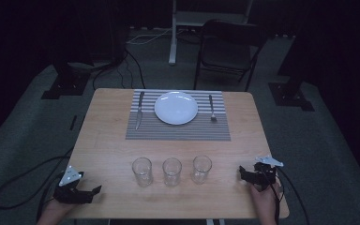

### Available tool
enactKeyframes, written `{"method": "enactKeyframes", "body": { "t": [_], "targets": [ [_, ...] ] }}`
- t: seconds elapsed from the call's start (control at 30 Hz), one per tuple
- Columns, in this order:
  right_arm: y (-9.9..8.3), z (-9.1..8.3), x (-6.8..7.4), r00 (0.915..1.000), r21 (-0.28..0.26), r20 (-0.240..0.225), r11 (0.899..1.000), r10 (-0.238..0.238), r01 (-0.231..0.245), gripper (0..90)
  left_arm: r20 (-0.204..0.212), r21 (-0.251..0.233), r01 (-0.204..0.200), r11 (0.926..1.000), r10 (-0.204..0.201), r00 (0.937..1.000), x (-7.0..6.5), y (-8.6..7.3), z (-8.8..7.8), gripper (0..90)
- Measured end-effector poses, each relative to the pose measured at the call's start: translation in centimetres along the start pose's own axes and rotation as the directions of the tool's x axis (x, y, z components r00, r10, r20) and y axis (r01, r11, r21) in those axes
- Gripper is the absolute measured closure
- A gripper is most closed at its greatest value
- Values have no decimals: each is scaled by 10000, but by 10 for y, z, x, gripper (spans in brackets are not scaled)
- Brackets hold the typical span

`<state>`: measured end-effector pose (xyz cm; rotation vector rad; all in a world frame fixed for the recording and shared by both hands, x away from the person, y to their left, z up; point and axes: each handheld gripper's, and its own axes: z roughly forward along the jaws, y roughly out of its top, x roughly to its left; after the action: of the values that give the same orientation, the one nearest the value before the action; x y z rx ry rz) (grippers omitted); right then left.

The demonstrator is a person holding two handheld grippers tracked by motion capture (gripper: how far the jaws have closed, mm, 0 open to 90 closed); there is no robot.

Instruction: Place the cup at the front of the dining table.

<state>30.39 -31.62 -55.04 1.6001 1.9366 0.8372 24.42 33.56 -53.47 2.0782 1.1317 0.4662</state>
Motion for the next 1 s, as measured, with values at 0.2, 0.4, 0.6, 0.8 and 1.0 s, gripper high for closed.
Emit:
{"method": "enactKeyframes", "body": {
  "t": [0.2, 0.4, 0.6, 0.8, 1.0],
  "targets": [
    [0, 0, 0, 10000, 0, -2, 10000, -1, 1, 123, 217, -206, -48, 9998, 52, 9997, -6, 5, -4, 50],
    [0, 0, 0, 10000, -1, -3, 10000, 0, 0, 123, 421, -334, -353, 9988, 367, 9984, -18, 11, -7, 50],
    [0, 0, 0, 10000, 0, -2, 10000, 4, -4, 123, 655, -586, -490, 9971, 528, 9965, -26, 17, -9, 50],
    [0, 0, 0, 10000, 0, -2, 10000, 4, -4, 123, 1025, -739, -720, 9947, 794, 9916, -35, 25, -10, 50],
    [0, 0, 0, 10000, -2, -2, 10000, 1, -1, 123, 1317, -1220, -569, 9909, 730, 9886, -37, 32, -14, 50]
  ]
}}
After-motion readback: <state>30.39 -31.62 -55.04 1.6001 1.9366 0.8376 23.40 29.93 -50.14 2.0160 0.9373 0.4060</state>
